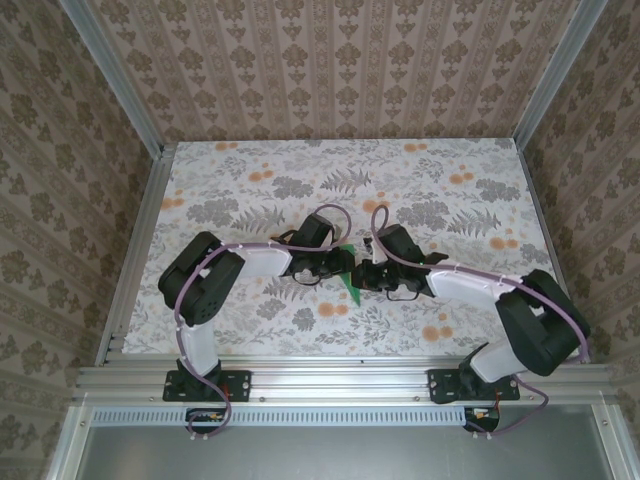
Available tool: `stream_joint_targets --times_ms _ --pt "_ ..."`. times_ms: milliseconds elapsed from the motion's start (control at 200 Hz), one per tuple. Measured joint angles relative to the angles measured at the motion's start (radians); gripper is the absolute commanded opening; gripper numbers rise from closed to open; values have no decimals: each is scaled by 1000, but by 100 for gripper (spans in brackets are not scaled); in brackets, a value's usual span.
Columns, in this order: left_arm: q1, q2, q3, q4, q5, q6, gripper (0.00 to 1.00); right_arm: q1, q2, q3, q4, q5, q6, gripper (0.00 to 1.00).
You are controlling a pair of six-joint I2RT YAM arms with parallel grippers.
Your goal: Fold a paper plane with a square sheet of paper (pick it up from the middle)
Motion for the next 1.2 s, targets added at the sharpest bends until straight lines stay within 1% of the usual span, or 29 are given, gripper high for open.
stream_joint_targets --times_ms 155,330,575,770,1025,1200 --pt "0 1 3 0 4 5 34 0 84 3 54 -56 41 8" --pt "0 1 4 -1 7 7 34 -9 120 13 55 -56 50 8" --pt "0 6 5 -2 8 8 34 -49 170 12 36 -50 42 8" --pt "0 6 5 -2 16 14 34 -70 174 -21 68 -62 39 8" --pt "0 10 14 -18 26 14 34 -88 174 -93 183 -127 65 8" --pt "0 20 23 -28 33 14 33 -100 174 -117 220 -158 80 9"
